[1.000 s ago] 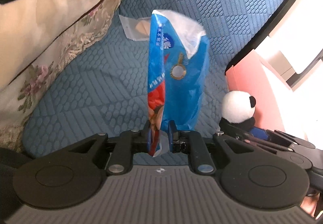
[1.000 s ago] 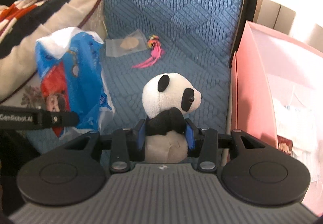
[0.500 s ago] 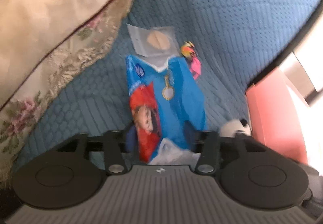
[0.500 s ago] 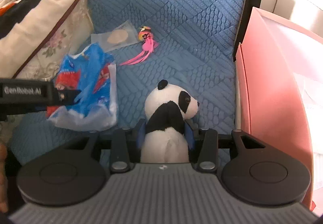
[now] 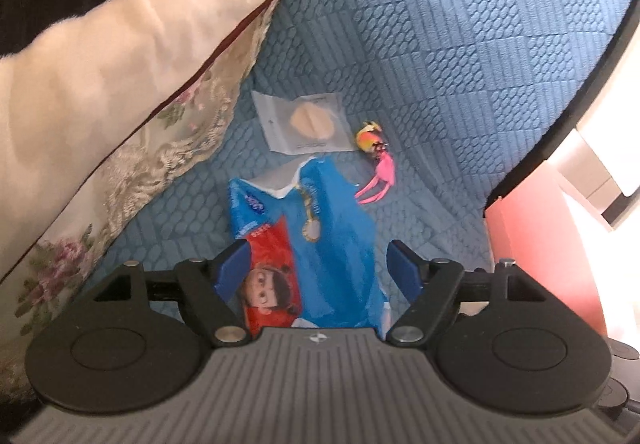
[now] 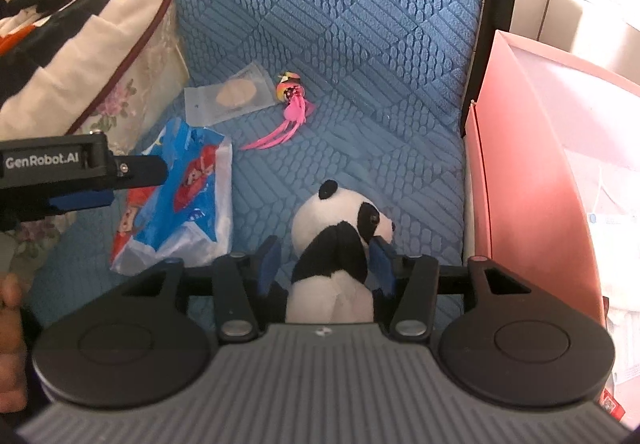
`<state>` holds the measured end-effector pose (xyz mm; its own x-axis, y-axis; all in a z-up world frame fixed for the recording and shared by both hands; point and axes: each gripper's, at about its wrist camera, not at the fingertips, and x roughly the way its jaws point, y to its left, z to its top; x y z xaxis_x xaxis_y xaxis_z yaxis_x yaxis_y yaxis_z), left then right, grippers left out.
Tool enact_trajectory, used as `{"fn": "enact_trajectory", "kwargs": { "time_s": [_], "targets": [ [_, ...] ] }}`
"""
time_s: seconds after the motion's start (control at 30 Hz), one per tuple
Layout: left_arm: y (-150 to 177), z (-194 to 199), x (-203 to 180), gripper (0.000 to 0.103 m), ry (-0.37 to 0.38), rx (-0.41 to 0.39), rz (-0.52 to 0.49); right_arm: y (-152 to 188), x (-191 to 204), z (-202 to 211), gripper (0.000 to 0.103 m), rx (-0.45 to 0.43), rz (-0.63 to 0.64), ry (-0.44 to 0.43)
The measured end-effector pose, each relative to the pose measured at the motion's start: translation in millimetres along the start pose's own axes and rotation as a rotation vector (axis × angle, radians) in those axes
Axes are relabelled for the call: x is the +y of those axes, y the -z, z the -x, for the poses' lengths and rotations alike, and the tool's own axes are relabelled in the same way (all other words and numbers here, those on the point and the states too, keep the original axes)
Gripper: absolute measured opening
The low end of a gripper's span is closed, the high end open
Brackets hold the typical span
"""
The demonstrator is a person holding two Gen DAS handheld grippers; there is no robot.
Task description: Organize soft objects
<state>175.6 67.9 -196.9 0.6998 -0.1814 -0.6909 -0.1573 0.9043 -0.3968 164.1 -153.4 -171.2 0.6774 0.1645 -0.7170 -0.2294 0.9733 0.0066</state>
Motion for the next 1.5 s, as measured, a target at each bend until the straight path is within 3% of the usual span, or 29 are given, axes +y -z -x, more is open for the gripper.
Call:
{"fn": "enact_trajectory", "kwargs": {
  "time_s": [0.17,0.47,0.7,0.97,1.23,1.4,1.5],
  "targets": [
    [1.1,-2.4,-3.9,0.079,0.019,-0.008,-0.014,0.1,-1.1,-3.7,0.052,0.017,-0.003,0.027],
    [0.9,-4.3,-11.0,0.078,0.05,-0.052,-0.057,3.5,-10.2,-20.4,0.05,0.044,-0.039,-0.009],
    [3.1,-16.8,-16.9,0.053,0.043,-0.016,-0.095,2.1,-16.3,-27.8,0.05,0.042,-0.066,-0.035],
    [6.3,-31.6,-21.5,0.049,0.005,0.035,-0.116,1.1,-15.7,-30.7,0.051,0.045,-0.059,-0.039],
    [7.5,-34.6,-25.4,0.037,-0.028,0.049,-0.164,1.2,-15.7,-31.1,0.051,0.045,-0.059,-0.034],
    [7.8,-35.4,-25.3,0.016,-0.041,0.061,-0.188,1.4,-15.3,-26.8,0.043,0.022,-0.068,0.002],
    [8.0,-31.8,-27.1,0.009,-0.044,0.055,-0.209,-0.8,-16.1,-22.1,0.043,-0.012,-0.053,0.055]
  ]
}}
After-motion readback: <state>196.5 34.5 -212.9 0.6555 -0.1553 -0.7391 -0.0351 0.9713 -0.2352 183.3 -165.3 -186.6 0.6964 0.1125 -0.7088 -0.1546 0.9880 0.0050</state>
